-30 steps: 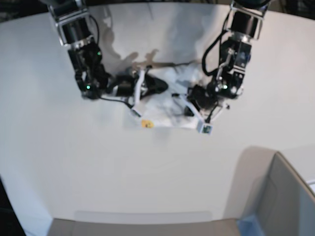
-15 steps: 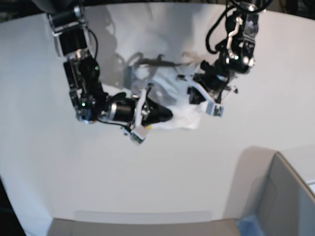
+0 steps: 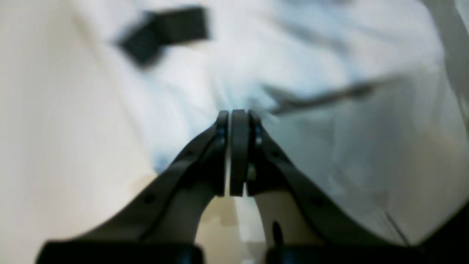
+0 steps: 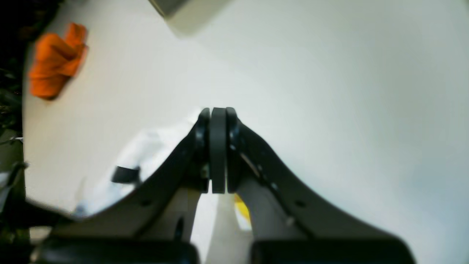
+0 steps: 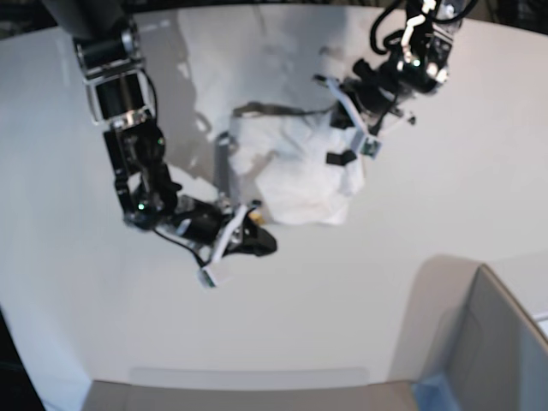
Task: Layout the t-shirt on the table in an organized manner, then fold the t-shirt properly
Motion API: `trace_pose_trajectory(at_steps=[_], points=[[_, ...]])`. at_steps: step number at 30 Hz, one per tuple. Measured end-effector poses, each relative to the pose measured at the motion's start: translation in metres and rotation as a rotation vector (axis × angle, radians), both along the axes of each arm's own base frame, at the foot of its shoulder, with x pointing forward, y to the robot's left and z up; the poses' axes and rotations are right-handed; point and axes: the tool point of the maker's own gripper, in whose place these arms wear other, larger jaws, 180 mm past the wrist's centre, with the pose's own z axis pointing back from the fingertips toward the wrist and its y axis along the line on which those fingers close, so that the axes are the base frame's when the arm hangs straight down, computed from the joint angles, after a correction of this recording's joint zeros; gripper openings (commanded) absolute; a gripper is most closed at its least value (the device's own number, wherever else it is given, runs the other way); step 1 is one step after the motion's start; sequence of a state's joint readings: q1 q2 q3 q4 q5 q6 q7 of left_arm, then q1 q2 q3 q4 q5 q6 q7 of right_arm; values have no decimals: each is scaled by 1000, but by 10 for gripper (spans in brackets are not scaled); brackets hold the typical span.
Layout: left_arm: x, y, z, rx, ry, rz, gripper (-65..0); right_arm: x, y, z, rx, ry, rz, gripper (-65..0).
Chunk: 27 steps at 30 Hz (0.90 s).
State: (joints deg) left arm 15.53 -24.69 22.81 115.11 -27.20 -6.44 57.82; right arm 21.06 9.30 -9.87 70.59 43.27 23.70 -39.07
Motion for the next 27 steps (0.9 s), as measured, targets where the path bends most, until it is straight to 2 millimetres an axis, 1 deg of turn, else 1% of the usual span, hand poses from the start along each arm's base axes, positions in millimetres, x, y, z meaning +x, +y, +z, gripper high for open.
trace_pose_trajectory(at_steps=[2, 5, 7, 9, 12, 15, 17, 20, 22, 25, 27], points=[[-14, -12, -5, 0, 27, -60, -639, 5, -7, -6, -8, 20, -22, -650], [-29, -21, -10, 6, 55, -122, -639, 9, -7, -10, 11, 39, -37, -650], [-33, -25, -12, 2, 63, -135, -639, 10, -10, -21, -10, 63, -43, -650], [-30, -24, -12, 4, 59, -133, -639, 11, -19, -35, -79, 79, -49, -650], [-9, -16, -13, 23, 35, -103, -639, 11, -27, -51, -157, 91, -52, -650], [12, -3, -13, 52, 8, -67, -639, 4, -21, -58, -187, 116, -25, -650], [19, 6, -17, 66, 11, -41, -639, -4, -19, -65, -220, 153, 9, -650], [29, 20, -22, 84, 17, -6, -639, -9, -23, -71, -245, 179, 19, -650], [39, 27, -24, 99, 12, 10, -639, -12, -26, -75, -255, 185, 17, -650], [58, 38, -27, 119, -1, 38, -639, -19, -26, -82, -258, 203, 22, -650], [69, 43, -29, 126, -6, 51, -639, -29, -23, -85, -273, 210, 76, -650]])
